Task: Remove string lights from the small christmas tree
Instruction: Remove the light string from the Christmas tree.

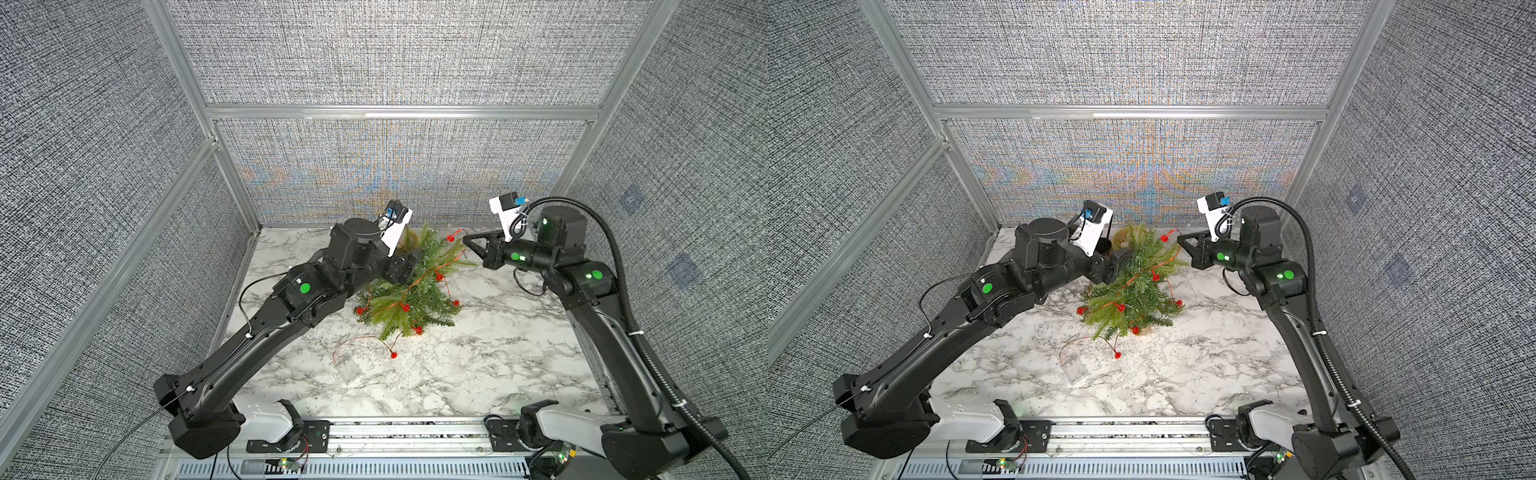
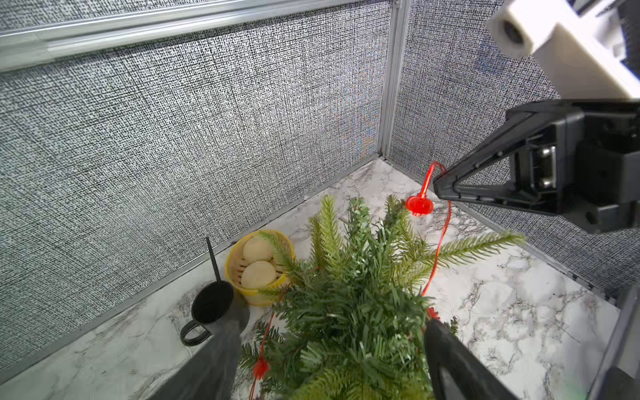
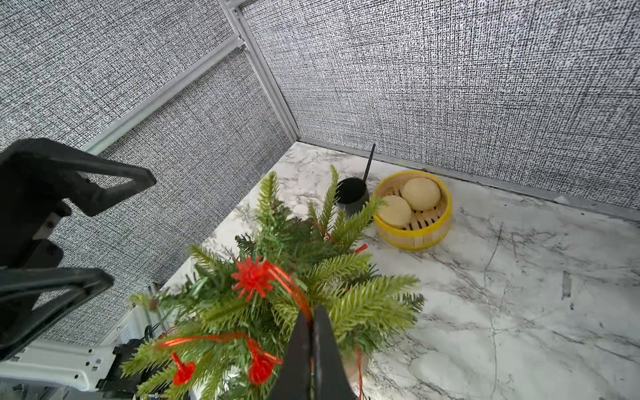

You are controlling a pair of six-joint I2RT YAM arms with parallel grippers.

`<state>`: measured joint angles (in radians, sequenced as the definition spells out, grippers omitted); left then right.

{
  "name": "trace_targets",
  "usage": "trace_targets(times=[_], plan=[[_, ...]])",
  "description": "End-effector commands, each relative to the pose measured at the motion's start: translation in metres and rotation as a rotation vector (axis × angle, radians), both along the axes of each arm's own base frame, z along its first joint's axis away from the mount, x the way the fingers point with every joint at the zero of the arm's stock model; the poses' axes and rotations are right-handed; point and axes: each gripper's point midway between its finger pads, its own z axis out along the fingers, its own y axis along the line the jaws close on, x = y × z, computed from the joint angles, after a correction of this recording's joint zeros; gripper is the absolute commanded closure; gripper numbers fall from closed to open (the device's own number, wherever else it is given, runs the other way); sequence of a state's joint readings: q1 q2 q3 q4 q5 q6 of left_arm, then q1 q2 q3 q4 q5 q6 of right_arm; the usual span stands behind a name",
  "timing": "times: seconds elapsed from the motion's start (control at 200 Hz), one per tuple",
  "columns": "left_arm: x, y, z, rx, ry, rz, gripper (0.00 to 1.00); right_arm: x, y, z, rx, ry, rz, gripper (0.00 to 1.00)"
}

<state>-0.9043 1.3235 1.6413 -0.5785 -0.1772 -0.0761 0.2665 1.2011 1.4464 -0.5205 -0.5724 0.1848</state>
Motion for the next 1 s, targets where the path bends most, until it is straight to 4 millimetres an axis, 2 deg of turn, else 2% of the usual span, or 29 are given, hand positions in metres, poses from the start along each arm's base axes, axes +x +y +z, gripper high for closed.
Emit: trace_targets(times=[0.0, 0.325, 0.615, 0.77, 0.86, 0.996], plan=[[-0.006, 0.007, 0.003, -0.053, 0.032, 0.017, 0.16, -0.012, 0.002, 0.000, -0.004, 0.011, 0.022, 1.00], [-0.029, 0.038, -0.021, -0.103, 0.122, 0.063, 0.12, -0.051, 0.015, 0.010, 0.032, -0.013, 0.102, 1.00], [-0.045, 0.051, -0.041, -0.160, 0.216, 0.078, 0.13, -0.082, 0.026, -0.001, 0.055, 0.013, 0.183, 1.00], [-0.054, 0.058, -0.054, -0.161, 0.267, 0.082, 0.14, -0.108, 0.035, -0.002, 0.075, 0.021, 0.272, 1.00], [-0.065, 0.055, -0.058, -0.158, 0.289, 0.024, 0.16, -0.119, 0.037, 0.002, 0.084, 0.020, 0.299, 1.00], [-0.085, 0.040, -0.077, -0.099, 0.314, -0.131, 0.23, -0.134, 0.044, 0.008, 0.094, 0.021, 0.358, 1.00]])
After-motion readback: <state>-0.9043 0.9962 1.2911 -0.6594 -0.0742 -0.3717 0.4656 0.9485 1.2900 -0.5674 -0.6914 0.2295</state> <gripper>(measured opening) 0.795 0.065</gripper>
